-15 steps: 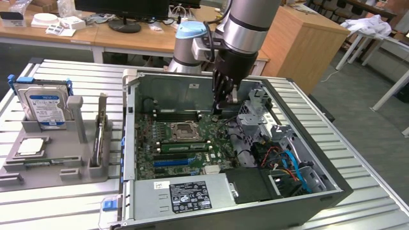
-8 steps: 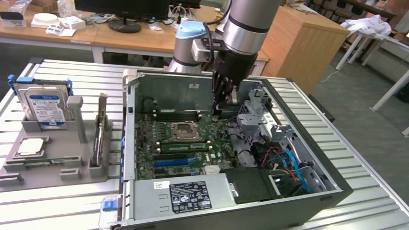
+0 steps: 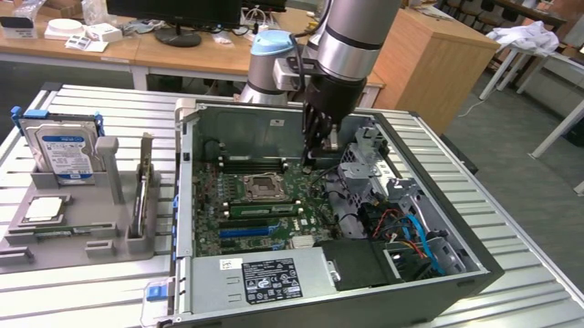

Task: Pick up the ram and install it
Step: 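Press down the ram until it locks into place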

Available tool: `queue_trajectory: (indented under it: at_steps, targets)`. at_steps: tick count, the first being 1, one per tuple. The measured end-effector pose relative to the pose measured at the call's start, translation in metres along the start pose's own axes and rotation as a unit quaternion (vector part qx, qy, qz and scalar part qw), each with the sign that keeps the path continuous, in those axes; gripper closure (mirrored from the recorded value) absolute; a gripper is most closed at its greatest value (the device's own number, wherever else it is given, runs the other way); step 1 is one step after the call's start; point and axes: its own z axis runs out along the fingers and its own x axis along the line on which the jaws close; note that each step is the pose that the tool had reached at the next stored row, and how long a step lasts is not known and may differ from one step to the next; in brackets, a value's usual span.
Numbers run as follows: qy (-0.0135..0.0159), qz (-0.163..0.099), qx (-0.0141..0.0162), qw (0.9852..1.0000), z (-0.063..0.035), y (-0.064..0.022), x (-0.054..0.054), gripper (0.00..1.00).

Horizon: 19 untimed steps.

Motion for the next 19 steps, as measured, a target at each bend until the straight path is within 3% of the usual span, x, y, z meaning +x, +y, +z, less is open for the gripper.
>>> queue_trajectory:
  at_steps: [19]
  targets:
    - [0.0001,0.0,0.0,1.0,0.0095,0.0,0.0005,0.89]
